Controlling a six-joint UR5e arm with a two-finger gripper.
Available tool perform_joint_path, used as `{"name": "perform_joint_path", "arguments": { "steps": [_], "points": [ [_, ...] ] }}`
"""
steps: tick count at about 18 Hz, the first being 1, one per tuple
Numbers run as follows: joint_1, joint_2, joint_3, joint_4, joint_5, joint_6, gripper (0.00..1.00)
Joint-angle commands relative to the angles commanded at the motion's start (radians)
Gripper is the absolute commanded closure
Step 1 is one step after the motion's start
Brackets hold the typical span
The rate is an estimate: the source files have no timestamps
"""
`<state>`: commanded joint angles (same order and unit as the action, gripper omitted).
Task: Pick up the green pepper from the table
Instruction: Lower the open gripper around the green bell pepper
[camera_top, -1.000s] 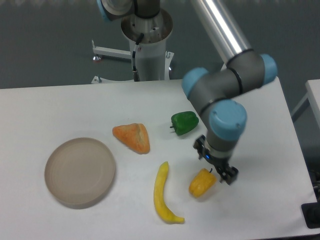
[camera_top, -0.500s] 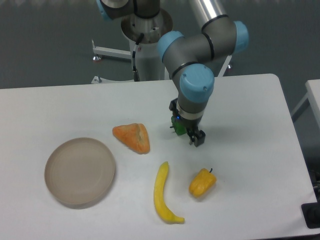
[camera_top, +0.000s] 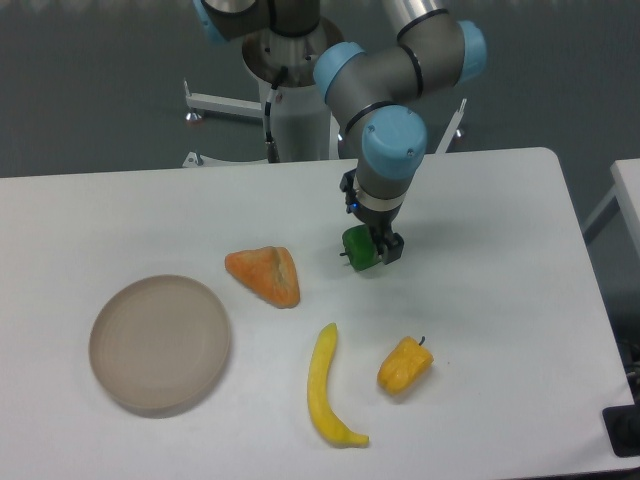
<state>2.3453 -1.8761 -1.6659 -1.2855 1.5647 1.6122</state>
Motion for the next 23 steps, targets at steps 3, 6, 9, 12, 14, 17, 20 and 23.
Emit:
{"name": "perform_joint_path", "arguments": {
  "steps": [3, 6, 9, 12, 14, 17, 20, 23],
  "points": [
    [0.022, 0.000, -0.021, 0.038, -0.022, 0.002, 0.01],
    [0.023, 0.000, -0.054, 0.086, -0.037, 0.008, 0.01],
    [0.032, 0.000, -0.064, 0.112, -0.060, 0.011, 0.01],
    [0.037, 0.002, -0.078, 0.117, -0.066, 0.009, 0.01],
    [0.037, 0.002, -0.080, 0.117, -0.069, 0.008, 0.00],
    [0.032, 0.002, -0.097, 0.118, -0.071, 0.006, 0.00],
    [0.032, 0.003, -0.101, 0.118, -0.071, 0.006, 0.00],
    [0.032, 0.005, -0.115, 0.120, -0.078, 0.005, 0.00]
  ]
}}
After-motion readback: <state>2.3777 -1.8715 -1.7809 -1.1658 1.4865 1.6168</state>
